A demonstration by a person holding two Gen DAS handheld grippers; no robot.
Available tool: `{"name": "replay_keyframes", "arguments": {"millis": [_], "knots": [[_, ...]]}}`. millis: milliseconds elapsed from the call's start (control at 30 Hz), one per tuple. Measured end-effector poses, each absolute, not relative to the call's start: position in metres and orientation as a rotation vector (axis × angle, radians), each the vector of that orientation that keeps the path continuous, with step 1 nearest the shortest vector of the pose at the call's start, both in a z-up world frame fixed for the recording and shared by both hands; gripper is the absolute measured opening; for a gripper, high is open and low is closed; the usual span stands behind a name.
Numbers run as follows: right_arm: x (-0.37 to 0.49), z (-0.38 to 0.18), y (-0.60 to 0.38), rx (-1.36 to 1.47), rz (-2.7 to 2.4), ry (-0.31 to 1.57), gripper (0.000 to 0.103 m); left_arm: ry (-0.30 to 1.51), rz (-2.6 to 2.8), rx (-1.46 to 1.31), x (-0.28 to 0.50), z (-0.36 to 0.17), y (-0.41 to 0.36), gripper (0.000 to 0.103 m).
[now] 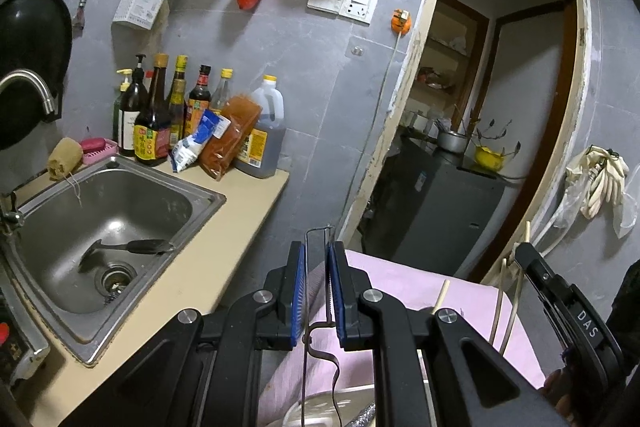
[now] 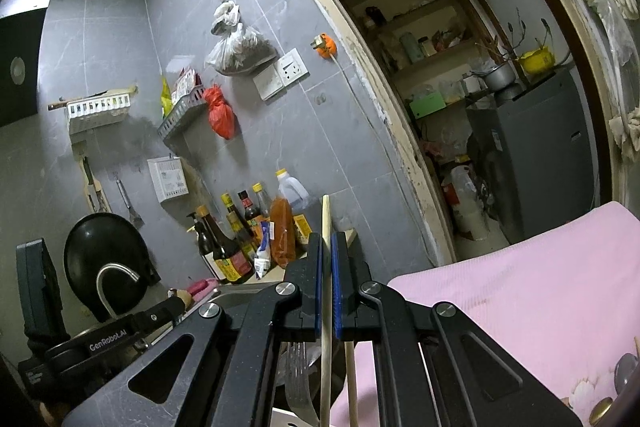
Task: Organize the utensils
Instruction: 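Open the left tool to drop its utensil while the right tool releases its chopstick into the caddy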
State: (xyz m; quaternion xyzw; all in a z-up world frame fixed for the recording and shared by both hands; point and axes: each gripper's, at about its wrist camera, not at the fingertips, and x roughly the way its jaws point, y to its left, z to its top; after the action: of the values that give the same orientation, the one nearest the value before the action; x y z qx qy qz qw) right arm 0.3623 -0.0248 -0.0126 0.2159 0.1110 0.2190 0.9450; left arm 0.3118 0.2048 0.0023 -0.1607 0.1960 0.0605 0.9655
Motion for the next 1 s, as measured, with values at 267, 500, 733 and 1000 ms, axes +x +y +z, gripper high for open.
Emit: {"name": "replay_keyframes", "arguments": {"millis": [267, 500, 733, 1000], "knots": [[0.359, -0.017, -0.022, 0.43, 0.461, 0.251, 0.005, 0.386, 0.131, -0.339, 0.312, 0.004, 0.206, 0.012], [0.35, -0.016, -0.019, 0.382, 0.488, 0.284, 0.005, 0.395, 0.112, -0.331, 0.31, 0.005, 0.204, 0.013], [0.339, -0.019, -0.022, 0.355, 0.508, 0.337, 0.016, 0.413, 0.09, -0.342, 0.302, 0.007, 0.208, 0.034], [0.333, -0.02, -0.028, 0.358, 0.505, 0.357, 0.026, 0.448, 0.094, -0.333, 0.293, 0.0, 0.206, 0.039]]}}
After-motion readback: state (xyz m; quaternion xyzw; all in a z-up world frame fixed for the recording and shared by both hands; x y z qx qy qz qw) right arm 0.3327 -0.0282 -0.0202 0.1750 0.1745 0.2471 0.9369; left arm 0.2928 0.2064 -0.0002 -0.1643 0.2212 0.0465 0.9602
